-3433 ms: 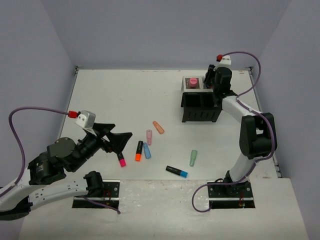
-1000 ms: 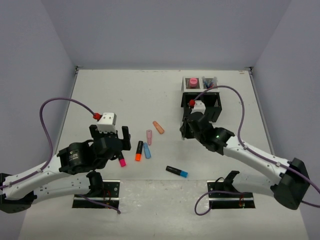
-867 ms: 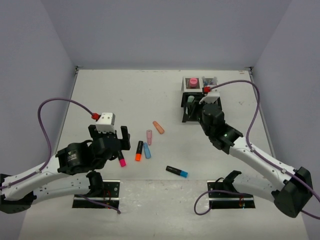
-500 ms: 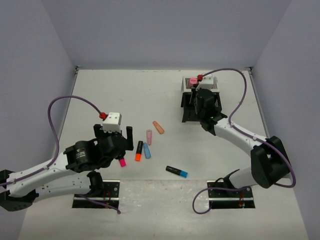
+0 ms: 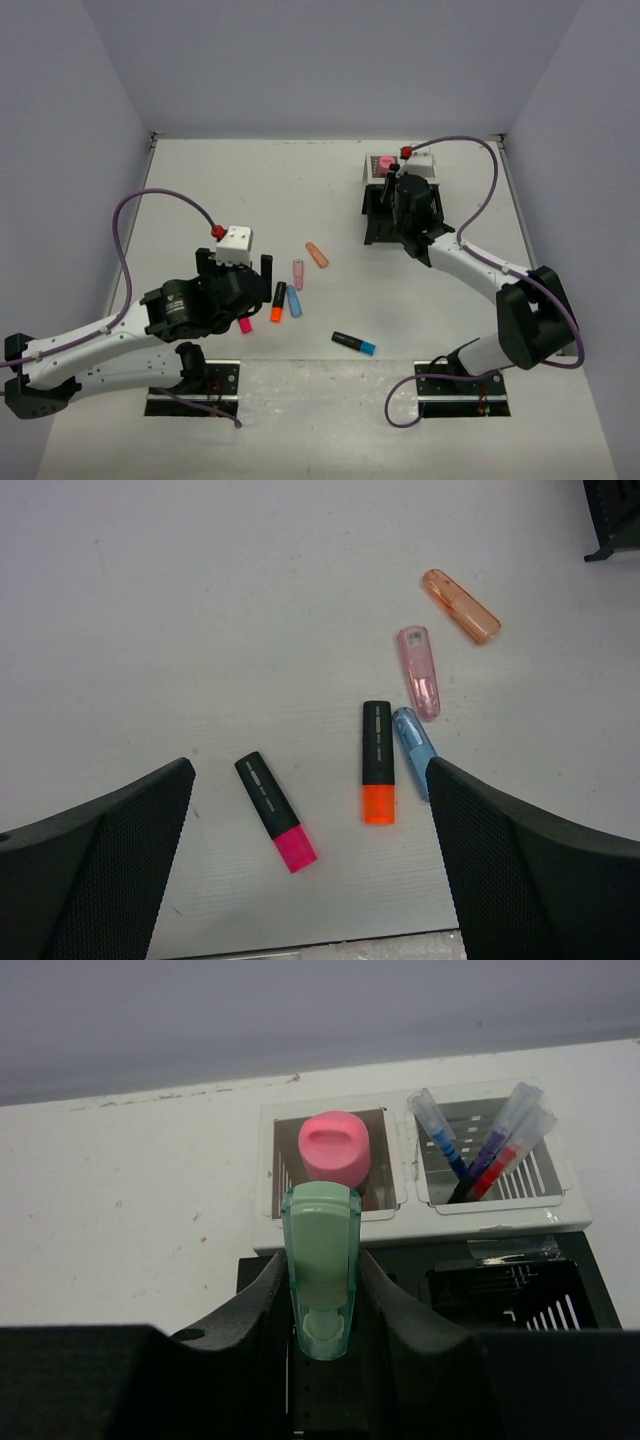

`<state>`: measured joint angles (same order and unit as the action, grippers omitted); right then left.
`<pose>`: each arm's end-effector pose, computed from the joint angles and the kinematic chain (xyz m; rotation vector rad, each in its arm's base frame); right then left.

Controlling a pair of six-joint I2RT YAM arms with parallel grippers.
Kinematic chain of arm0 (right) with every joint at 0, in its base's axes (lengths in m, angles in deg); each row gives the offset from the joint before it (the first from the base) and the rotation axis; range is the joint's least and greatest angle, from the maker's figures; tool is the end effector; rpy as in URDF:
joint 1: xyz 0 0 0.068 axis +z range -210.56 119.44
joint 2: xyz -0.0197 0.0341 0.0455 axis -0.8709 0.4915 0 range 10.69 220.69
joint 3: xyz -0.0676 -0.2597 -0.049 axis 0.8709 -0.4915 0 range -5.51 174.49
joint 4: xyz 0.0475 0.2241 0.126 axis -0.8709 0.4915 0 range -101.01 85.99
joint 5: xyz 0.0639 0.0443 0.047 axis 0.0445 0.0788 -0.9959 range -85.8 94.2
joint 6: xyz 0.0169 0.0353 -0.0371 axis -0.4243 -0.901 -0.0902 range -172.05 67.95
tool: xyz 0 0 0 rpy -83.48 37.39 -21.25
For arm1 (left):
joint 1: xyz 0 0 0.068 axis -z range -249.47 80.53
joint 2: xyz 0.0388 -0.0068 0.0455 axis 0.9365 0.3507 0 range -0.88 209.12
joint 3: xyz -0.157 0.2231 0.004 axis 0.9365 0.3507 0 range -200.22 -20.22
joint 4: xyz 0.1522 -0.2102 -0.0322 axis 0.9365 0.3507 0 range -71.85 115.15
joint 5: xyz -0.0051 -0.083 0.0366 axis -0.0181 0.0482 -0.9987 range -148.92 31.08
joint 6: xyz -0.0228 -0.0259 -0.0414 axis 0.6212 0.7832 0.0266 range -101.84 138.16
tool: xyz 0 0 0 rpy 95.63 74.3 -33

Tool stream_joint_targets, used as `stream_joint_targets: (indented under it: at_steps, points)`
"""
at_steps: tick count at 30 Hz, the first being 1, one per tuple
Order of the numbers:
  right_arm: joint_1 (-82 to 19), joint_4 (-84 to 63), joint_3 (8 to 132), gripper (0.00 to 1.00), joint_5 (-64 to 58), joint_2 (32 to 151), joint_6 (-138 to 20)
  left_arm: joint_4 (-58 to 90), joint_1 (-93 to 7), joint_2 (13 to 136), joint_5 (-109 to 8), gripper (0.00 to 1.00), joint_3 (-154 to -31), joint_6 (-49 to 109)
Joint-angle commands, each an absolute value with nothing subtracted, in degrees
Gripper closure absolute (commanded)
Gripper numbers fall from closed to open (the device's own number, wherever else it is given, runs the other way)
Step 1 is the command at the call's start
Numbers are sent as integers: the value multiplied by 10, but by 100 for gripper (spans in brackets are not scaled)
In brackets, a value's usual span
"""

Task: Sort the stationery into containers
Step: Place the stationery in the storage box.

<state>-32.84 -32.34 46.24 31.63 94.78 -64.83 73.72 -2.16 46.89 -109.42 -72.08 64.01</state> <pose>0.3046 0.1416 0.2756 0.1186 1.7381 0.0962 0.0805 -0.1210 0.3108 0.0500 2.0917 -0.0657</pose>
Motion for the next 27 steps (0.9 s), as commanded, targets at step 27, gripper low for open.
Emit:
stream_joint_targets:
  at_steps: [27]
  points:
    - [-158,168,752,50,95,1144,-679,784,-26,375,-1164,0,-735,720]
